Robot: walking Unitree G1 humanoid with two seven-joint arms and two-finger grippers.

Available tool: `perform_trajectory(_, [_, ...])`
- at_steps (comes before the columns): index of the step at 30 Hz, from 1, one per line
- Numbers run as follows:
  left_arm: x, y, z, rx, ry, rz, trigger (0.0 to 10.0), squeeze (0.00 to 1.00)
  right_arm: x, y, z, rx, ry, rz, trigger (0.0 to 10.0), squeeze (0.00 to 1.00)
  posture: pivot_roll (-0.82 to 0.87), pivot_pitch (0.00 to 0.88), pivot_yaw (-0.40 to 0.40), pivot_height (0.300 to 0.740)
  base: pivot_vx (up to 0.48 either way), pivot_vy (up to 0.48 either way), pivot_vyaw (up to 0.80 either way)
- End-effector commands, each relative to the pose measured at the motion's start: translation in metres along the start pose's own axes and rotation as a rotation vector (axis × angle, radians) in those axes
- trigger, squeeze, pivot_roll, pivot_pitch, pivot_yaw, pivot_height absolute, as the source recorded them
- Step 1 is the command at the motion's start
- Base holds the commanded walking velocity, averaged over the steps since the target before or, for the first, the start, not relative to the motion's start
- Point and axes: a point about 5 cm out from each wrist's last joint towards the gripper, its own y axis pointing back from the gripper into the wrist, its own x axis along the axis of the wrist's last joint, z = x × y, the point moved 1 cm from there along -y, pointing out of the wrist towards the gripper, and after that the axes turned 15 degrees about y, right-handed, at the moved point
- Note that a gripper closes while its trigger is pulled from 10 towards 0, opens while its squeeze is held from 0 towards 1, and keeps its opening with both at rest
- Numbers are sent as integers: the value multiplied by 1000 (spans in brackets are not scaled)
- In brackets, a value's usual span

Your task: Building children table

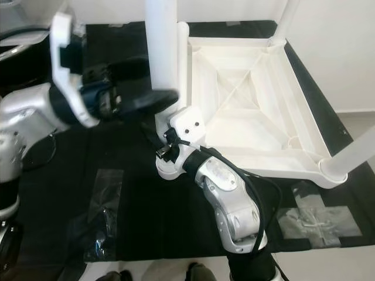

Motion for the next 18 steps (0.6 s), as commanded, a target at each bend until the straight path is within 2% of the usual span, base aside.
perform_trajectory(1, [-1, -5, 0, -27, -11, -29, 0, 0, -15, -4, -25, 139, -78, -50, 10000, 0, -12, 199, 32, 740, 0, 0, 0])
perform_trajectory(7, [4, -10, -5, -49, -51, -91, 0, 0, -14, -6, -22, 141, -64, -44, 10000, 0, -10, 197, 40, 740, 0, 0, 0])
perform_trajectory(18, [10, -8, -12, -23, -27, -140, 0, 0, -11, -8, -14, 163, 4, -25, 10000, 0, -6, 195, 43, 740, 0, 0, 0])
